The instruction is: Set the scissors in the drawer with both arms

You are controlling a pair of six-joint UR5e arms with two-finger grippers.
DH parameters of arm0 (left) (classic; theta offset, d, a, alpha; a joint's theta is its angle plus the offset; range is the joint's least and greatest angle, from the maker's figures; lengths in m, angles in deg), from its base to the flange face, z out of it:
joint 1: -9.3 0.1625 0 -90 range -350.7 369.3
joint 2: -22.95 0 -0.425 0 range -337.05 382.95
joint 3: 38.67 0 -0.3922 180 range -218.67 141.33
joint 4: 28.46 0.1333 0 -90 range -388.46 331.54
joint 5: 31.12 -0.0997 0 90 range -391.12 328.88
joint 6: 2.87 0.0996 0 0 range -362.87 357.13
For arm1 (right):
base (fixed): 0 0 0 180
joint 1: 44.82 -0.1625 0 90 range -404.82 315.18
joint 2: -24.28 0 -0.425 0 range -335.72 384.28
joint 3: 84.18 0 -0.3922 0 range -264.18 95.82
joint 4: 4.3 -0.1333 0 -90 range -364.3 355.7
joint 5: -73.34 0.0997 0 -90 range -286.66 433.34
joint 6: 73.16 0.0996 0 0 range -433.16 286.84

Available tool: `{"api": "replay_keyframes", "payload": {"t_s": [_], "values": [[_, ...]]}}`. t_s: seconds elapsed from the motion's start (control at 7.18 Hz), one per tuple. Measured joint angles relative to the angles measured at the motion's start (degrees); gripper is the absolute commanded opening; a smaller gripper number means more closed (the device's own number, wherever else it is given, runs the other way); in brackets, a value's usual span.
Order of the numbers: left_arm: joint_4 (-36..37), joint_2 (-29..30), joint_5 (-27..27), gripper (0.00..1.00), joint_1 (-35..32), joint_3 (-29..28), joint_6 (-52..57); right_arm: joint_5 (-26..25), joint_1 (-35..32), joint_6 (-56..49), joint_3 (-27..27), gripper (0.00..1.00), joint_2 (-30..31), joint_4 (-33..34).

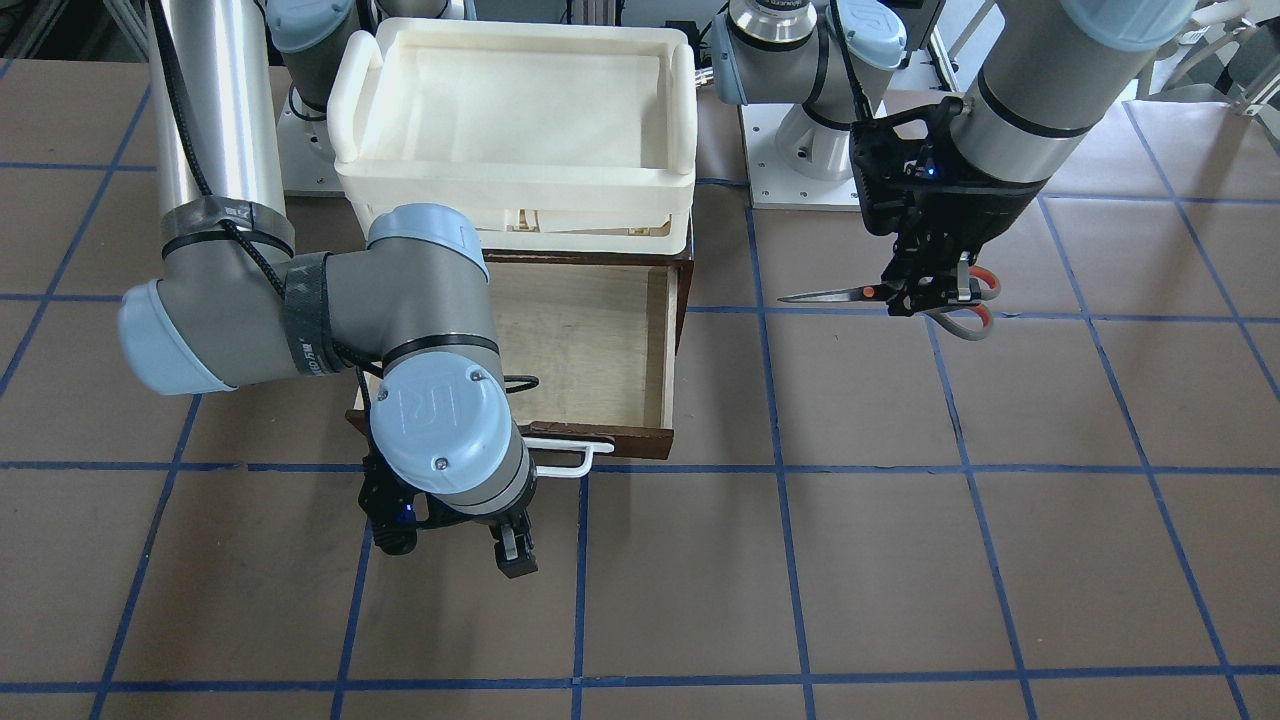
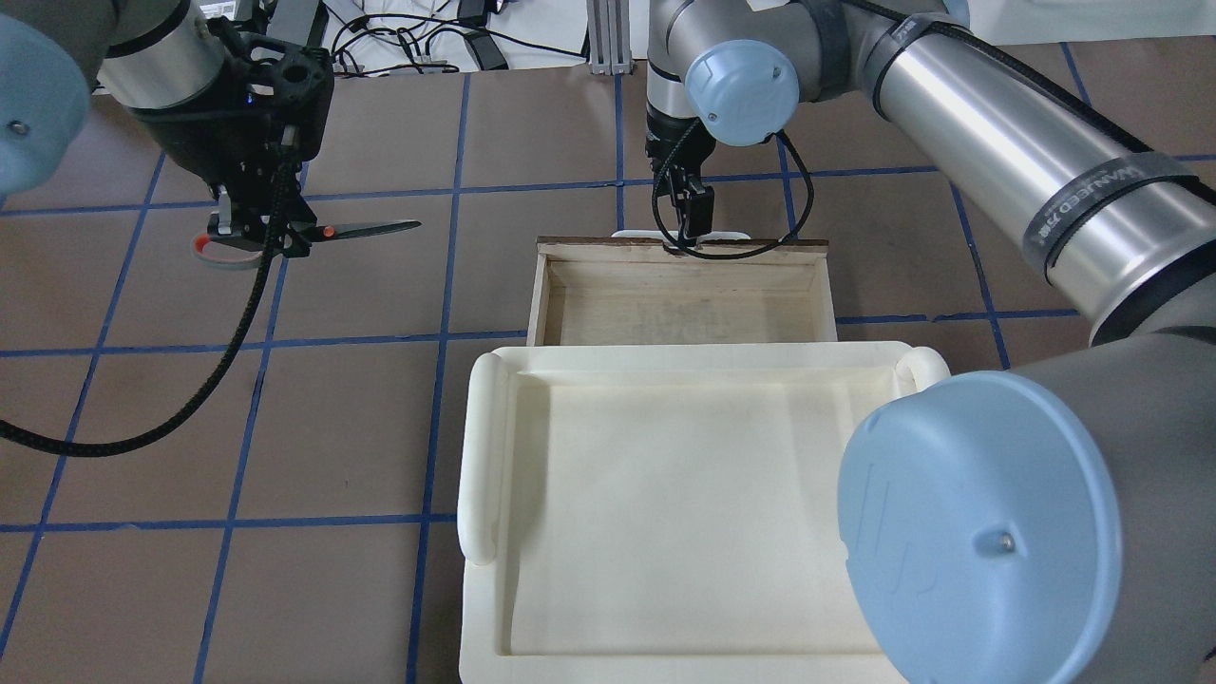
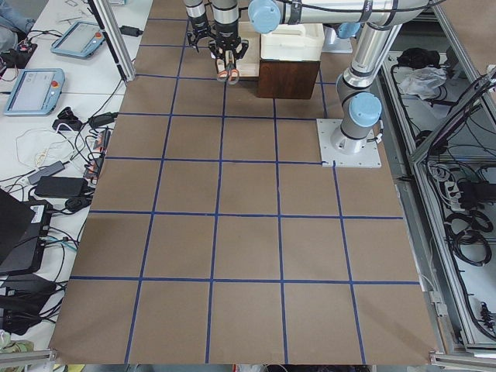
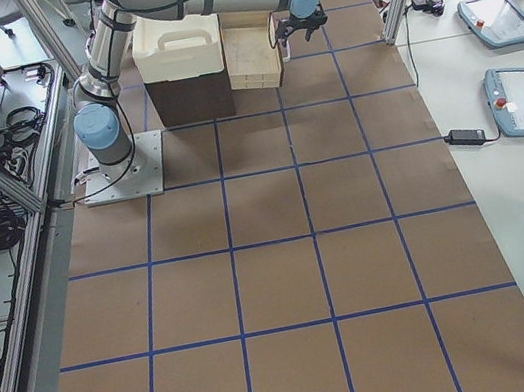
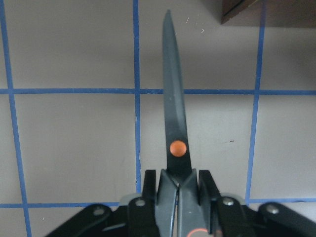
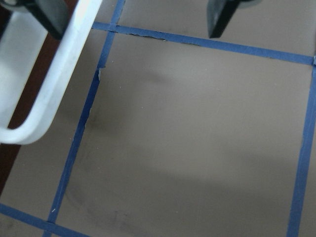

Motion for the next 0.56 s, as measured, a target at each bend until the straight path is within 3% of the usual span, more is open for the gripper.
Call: {"api": "replay_keyframes", "payload": {"t_s": [0.56], "values": [[-0.3, -0.4, 0.7, 0.0, -1.3, -0.1, -3.0, -1.5, -0.2, -6.3, -0.4, 1.0, 6.6, -1.8]]}}
